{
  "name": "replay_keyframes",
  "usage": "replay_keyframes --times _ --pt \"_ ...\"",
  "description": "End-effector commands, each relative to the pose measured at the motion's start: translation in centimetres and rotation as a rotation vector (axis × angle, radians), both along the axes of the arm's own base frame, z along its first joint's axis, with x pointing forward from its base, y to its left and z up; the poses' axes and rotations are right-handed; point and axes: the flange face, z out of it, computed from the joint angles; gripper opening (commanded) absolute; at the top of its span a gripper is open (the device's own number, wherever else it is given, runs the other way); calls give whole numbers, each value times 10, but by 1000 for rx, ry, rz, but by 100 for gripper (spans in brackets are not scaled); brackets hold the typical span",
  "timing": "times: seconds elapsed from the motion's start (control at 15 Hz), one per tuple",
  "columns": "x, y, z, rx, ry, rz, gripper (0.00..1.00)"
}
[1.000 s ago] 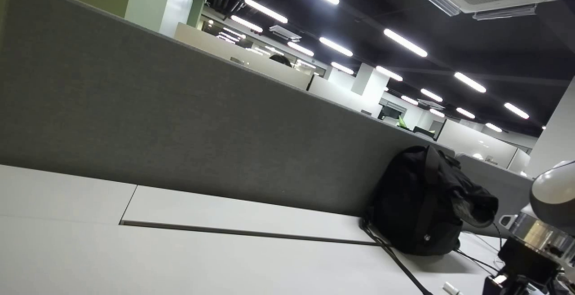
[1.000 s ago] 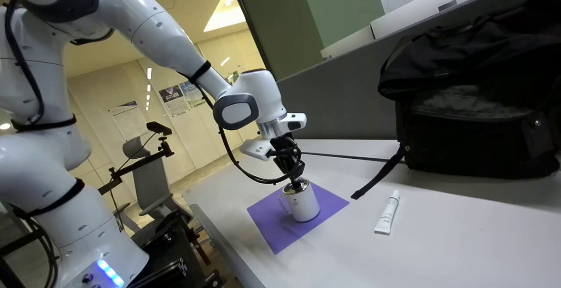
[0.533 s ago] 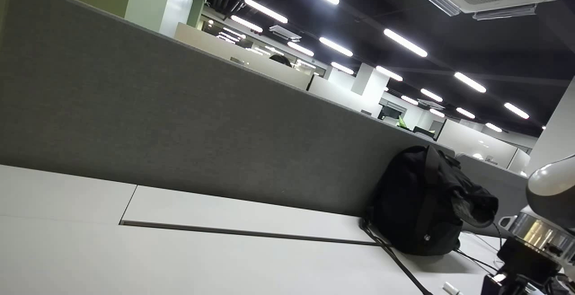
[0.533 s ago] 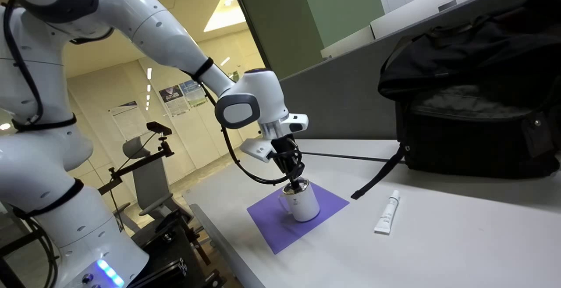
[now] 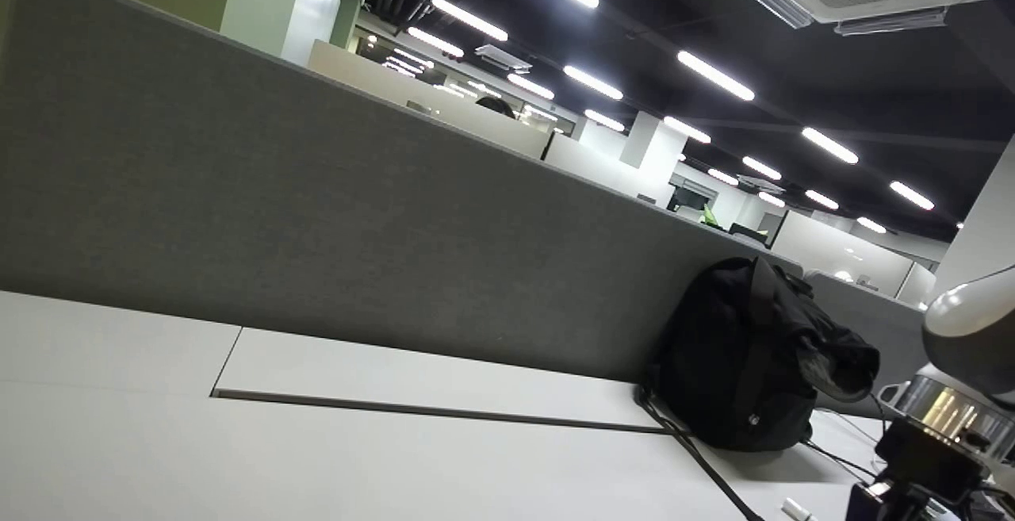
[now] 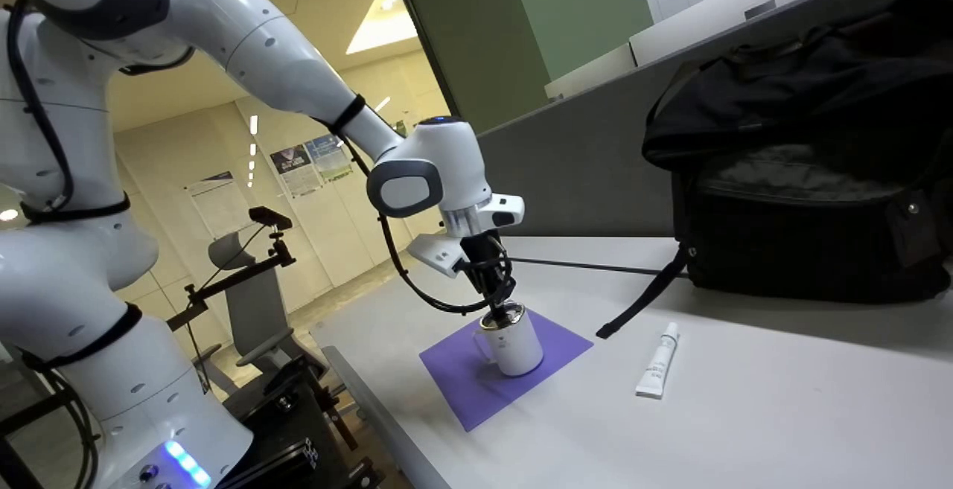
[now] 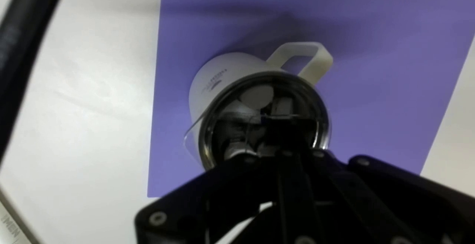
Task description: Remove the silver lid from the white mug
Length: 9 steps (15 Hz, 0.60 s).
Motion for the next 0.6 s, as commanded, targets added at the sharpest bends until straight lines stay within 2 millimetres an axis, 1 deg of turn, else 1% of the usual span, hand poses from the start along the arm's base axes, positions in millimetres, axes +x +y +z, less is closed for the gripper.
replay_keyframes --times 0.0,0.13,0.2,0.33,0.53 --pt "4 -5 3 24 -4 -15 0" --pt "4 -6 14 5 -30 -16 0" --pt "4 -6 24 -10 -49 -4 0" --pt "8 -6 48 -9 -85 19 0" --pt "18 -1 94 29 -135 67 0"
